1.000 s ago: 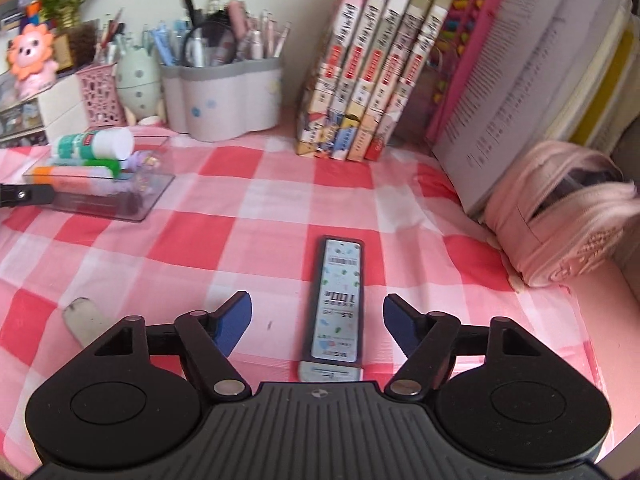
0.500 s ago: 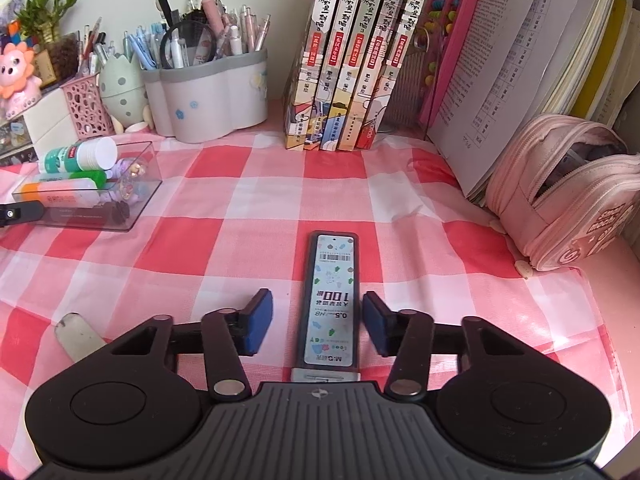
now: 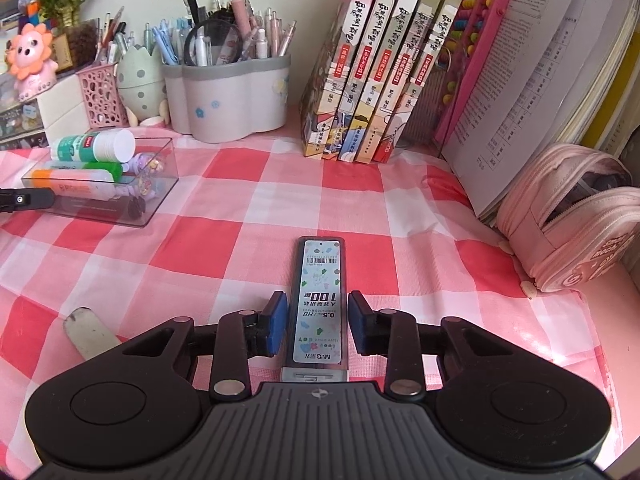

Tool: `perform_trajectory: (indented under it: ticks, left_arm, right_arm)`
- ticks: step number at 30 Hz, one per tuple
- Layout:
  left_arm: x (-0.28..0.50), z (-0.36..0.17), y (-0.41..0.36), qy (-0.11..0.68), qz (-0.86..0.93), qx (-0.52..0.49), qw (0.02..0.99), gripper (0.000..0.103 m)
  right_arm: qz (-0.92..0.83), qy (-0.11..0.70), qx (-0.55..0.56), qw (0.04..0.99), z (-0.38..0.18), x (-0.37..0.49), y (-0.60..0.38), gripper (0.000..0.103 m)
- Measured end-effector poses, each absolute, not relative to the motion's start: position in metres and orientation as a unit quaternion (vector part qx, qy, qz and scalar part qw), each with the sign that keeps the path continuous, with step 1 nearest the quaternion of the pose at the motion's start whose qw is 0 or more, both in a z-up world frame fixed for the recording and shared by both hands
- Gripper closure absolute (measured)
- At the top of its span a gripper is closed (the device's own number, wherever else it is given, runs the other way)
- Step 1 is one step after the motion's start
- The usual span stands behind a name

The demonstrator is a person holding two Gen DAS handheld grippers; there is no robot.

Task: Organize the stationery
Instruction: 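Grasp the white pencil-lead case with the right gripper and lift it, then lower the lead case into the clear box and open the right gripper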

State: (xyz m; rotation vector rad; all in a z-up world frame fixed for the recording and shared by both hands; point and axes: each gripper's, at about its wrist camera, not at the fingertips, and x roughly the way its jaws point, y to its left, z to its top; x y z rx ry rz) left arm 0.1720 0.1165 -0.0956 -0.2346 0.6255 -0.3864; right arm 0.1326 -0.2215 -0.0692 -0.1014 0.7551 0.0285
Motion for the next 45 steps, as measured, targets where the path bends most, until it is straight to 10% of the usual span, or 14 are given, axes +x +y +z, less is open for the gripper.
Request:
perform_trajectory:
  ticks: [45]
  left_arm:
    - [0.172, -0.096, 0.117, 0.305, -0.188, -0.114, 0.926, 0.067]
  right_arm:
    - [0.399, 0.269, -0.349, 0.804, -0.008, 0.190, -0.055, 0.070]
